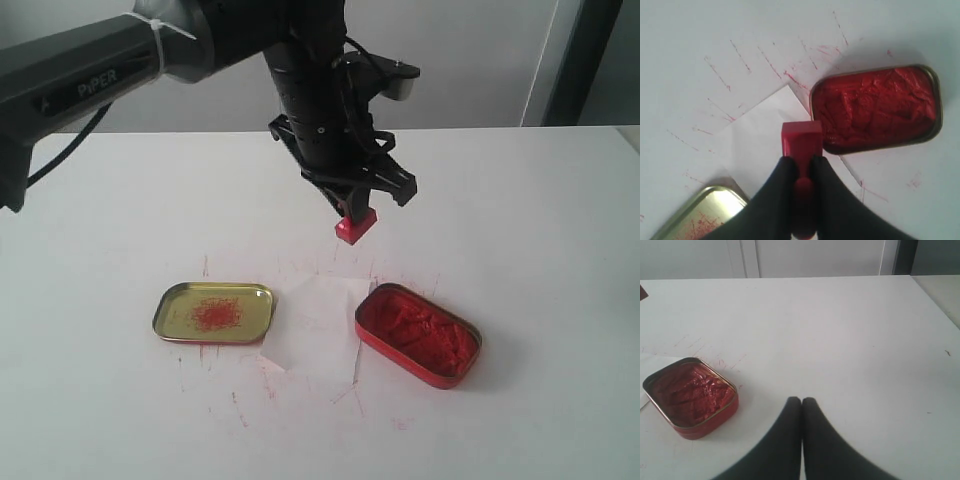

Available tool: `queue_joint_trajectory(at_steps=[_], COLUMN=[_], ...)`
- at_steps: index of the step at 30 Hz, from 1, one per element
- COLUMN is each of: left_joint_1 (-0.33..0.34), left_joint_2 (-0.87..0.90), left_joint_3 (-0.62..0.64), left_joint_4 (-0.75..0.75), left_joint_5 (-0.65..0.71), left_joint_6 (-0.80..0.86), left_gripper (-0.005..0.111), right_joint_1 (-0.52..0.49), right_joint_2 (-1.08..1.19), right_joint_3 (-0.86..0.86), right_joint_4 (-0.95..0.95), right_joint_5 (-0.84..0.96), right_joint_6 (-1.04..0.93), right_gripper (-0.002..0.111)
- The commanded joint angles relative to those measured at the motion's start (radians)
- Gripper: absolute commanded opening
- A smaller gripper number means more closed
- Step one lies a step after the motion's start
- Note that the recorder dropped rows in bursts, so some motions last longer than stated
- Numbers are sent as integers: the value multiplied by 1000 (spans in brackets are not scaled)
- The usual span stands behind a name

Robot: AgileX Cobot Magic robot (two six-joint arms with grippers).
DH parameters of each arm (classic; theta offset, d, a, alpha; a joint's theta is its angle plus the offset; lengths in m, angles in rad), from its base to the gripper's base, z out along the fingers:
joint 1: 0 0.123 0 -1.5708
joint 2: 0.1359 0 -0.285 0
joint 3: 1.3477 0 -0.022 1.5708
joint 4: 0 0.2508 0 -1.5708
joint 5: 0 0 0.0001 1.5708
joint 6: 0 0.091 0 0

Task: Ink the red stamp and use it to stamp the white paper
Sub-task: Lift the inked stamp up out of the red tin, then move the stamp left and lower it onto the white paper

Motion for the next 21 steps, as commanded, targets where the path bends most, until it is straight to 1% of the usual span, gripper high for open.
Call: queue_joint_trajectory(at_steps=[1,9,13,21], left_joint_1=[0,0,-2,-2], left_joint_2=[-50,-106,-164,-250], left_joint_3=[85,166,239,361], left_joint_4=[-7,23,23,19], left_joint_5=[91,91,88,10], left_joint_6=[10,5,5,7], left_gripper=[0,0,0,0], right_joint_1=[-3,-3,-3,-3], right_joint_2=[-4,-4,-4,-4], right_joint_3=[4,4,4,4], right_joint_4=[-7,-7,-7,-7], right_joint_5=[-13,-13,-13,-13], right_joint_6=[-1,-1,-1,-1], right_gripper=[0,0,0,0])
